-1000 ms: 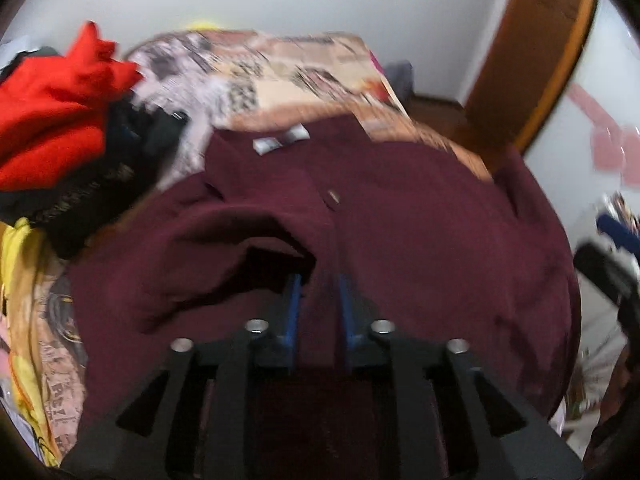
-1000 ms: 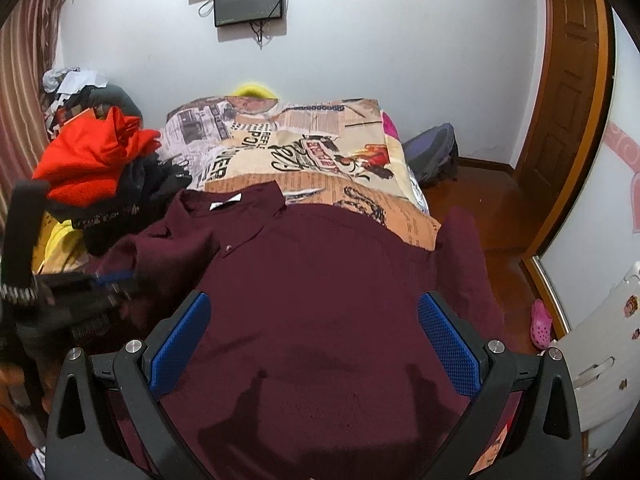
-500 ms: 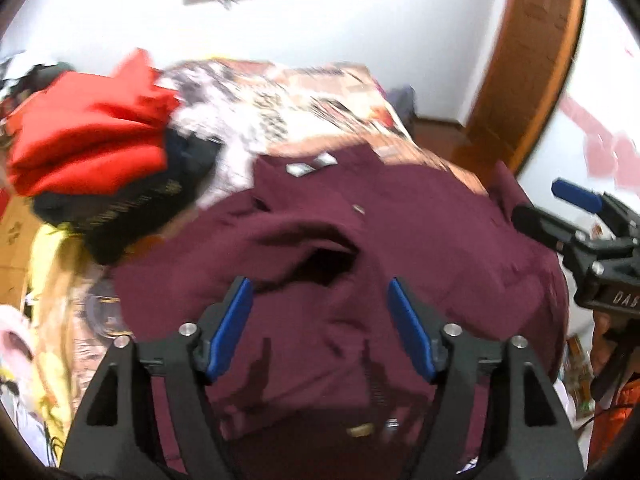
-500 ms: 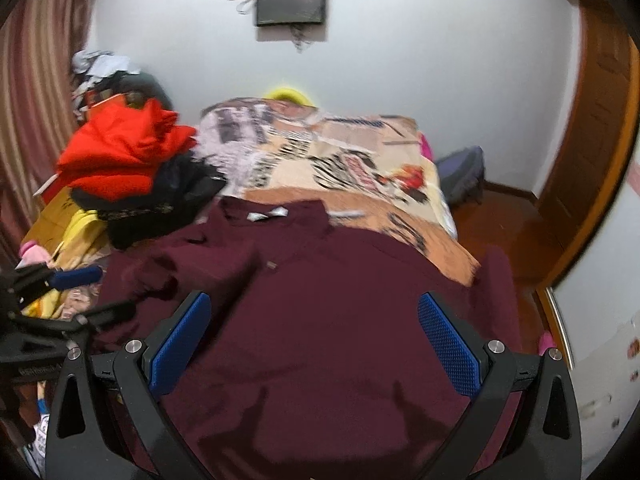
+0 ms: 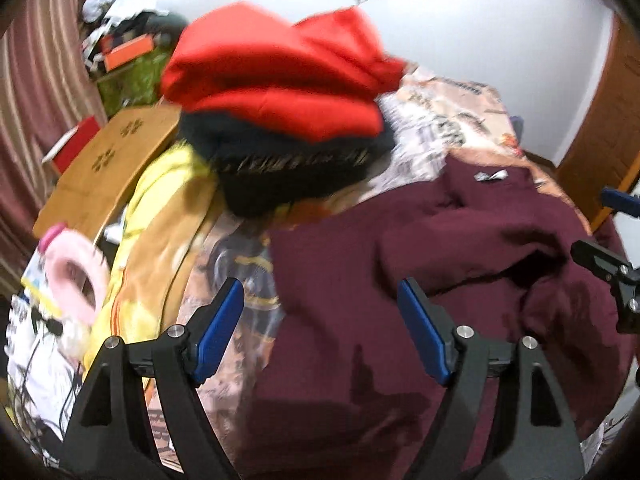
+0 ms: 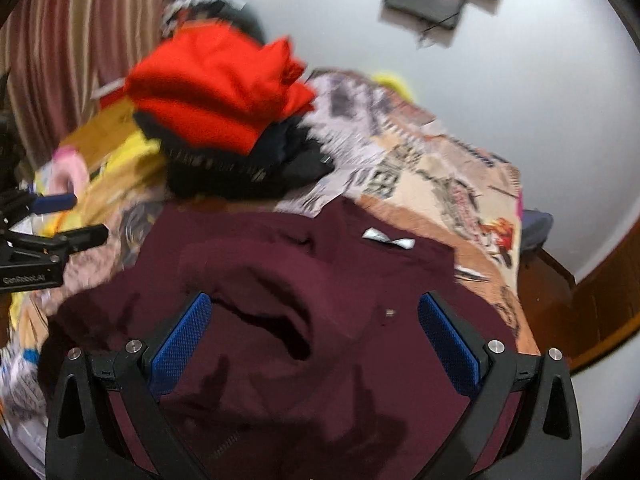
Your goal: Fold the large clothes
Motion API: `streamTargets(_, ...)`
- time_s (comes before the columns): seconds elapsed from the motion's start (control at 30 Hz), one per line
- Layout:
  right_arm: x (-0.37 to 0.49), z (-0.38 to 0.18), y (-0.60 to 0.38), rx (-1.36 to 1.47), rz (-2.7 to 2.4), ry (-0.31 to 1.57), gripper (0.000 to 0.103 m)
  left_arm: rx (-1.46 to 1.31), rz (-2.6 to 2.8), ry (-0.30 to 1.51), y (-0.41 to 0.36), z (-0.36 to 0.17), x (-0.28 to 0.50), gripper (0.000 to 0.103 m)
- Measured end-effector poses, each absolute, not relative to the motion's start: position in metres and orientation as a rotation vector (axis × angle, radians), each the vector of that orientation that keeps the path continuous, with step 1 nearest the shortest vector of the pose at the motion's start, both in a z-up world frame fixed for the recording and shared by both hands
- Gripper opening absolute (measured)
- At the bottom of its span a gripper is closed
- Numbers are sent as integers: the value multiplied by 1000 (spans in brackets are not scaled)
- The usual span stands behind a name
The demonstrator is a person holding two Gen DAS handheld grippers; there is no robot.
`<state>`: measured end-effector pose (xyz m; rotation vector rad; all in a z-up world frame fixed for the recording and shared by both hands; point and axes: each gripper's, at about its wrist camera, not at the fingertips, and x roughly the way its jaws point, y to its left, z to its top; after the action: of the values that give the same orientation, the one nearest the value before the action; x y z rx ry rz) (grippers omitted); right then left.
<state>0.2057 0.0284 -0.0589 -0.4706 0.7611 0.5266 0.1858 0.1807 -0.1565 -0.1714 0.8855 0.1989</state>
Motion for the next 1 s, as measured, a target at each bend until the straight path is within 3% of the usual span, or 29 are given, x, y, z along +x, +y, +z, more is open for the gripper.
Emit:
streamTargets(0.5, 235, -141, 89, -814, 548, 984, 98, -212, 220, 1040, 199, -228, 187, 78)
streamTargets(0.6, 241, -138, 83, -748, 554, 1014, 80, -214, 220, 1051, 199, -231, 188, 78)
streamTargets(0.67, 245, -135, 77, -694, 573, 1038, 50, -200, 227, 1056, 198, -233, 188, 78)
streamTargets(0.77, 251, -126, 60, -578, 561, 1059, 22, -202, 228, 1058, 198, -233, 187, 78)
streamTargets(0.87, 254, -112, 41, -456, 547, 1049, 14, -203, 220, 1066, 195, -234, 186, 78)
streamTargets(1.0, 255, -80, 0, -258, 491, 976, 13, -178, 227, 1088, 186, -242, 186, 78)
